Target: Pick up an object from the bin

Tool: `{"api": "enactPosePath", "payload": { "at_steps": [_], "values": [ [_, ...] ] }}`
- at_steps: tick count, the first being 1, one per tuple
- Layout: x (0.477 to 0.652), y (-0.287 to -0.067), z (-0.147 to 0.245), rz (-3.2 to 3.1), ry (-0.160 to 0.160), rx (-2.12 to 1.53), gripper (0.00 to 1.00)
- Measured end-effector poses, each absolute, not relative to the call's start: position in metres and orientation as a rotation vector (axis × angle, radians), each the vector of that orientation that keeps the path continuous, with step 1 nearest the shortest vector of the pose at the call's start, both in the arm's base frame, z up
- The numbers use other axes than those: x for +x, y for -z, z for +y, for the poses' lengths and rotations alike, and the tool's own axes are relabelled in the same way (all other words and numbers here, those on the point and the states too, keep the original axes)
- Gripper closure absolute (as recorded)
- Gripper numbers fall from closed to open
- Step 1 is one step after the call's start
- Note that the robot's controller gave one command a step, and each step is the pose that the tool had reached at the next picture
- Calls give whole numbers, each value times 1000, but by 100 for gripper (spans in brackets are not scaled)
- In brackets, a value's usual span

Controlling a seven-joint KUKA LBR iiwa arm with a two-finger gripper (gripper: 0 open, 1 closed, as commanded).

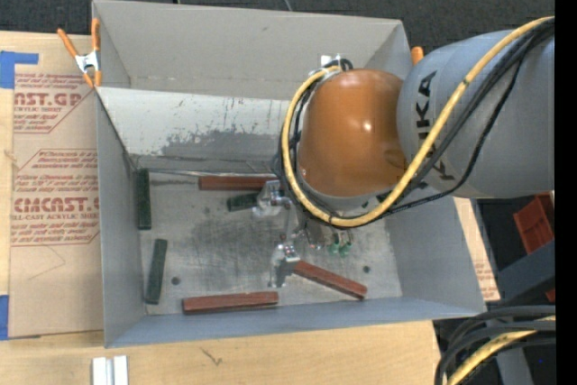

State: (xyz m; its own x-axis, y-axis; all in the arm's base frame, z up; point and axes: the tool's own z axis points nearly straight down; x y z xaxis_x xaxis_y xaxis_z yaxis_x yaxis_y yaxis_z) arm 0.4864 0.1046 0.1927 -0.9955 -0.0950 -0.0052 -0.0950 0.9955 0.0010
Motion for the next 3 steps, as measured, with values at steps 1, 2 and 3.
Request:
{"api": "enactPosePath", "payload": {
  "at_steps": [1,2,3],
  "values": [
    [486,-181,100,3130,-2,-187,0],
    [489,-159,95,3134,1,-203,0],
    [499,-149,96,3137,-5,-176,0]
  ]
}}
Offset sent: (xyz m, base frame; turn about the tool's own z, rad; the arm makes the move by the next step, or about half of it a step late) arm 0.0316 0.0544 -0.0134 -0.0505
